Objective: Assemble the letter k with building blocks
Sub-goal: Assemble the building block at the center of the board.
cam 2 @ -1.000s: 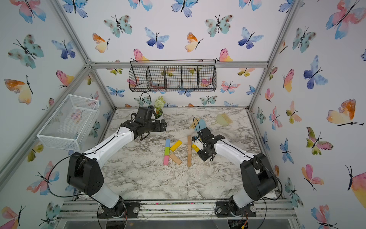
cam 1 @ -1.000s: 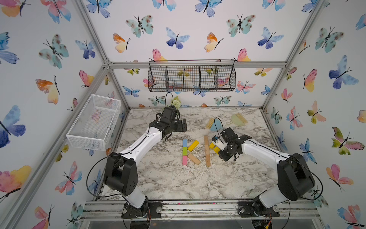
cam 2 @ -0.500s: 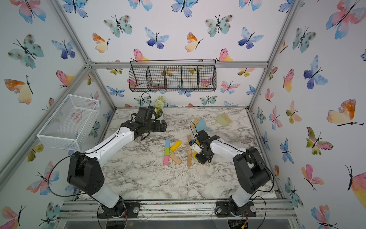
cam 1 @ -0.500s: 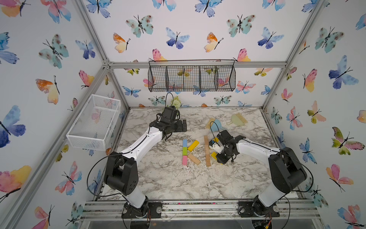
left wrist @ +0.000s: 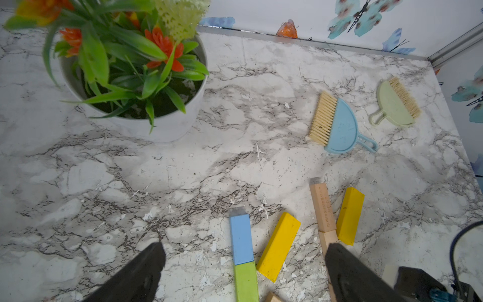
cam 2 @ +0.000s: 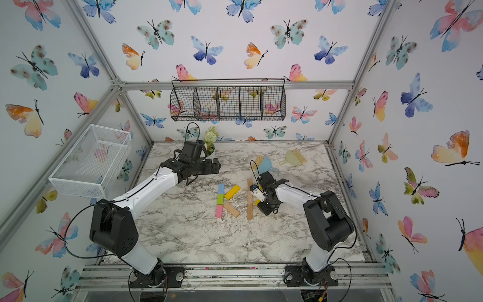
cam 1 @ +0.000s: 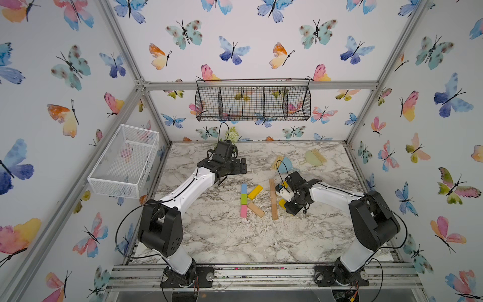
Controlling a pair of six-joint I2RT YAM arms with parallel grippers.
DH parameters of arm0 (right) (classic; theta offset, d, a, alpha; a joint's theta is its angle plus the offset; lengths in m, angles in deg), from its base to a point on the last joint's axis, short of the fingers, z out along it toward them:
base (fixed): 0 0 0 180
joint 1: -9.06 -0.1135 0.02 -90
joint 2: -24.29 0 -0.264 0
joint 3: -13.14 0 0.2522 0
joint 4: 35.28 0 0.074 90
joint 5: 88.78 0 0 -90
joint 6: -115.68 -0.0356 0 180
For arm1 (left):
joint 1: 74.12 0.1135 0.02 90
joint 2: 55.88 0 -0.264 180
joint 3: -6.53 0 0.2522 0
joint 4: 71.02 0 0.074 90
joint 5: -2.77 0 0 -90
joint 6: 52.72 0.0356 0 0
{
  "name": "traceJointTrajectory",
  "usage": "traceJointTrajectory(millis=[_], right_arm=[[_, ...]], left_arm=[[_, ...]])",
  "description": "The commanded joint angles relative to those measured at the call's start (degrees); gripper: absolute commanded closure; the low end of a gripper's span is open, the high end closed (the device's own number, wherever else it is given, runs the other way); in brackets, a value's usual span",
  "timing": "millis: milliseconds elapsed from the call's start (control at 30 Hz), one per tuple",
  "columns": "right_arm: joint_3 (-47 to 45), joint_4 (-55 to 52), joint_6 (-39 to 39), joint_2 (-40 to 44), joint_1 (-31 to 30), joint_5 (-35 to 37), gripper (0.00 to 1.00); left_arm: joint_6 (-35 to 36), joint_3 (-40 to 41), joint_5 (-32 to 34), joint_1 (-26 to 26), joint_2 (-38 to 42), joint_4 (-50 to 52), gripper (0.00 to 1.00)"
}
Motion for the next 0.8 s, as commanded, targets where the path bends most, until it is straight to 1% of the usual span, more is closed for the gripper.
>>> traceJointTrajectory(millis=[0, 767], right_arm=[[0.22, 1.36, -0.98, -1.55, -0.29, 0.74, 0.98], [2.84, 1.72, -3.93, -5.26, -0.29, 0.05, 0.98]], left_arm=[[0.17, -1.33, -0.58, 0.36, -0.39, 0.95, 0.01], [0.07, -1.3, -0.67, 0.32, -0.38, 0.95, 0.0]])
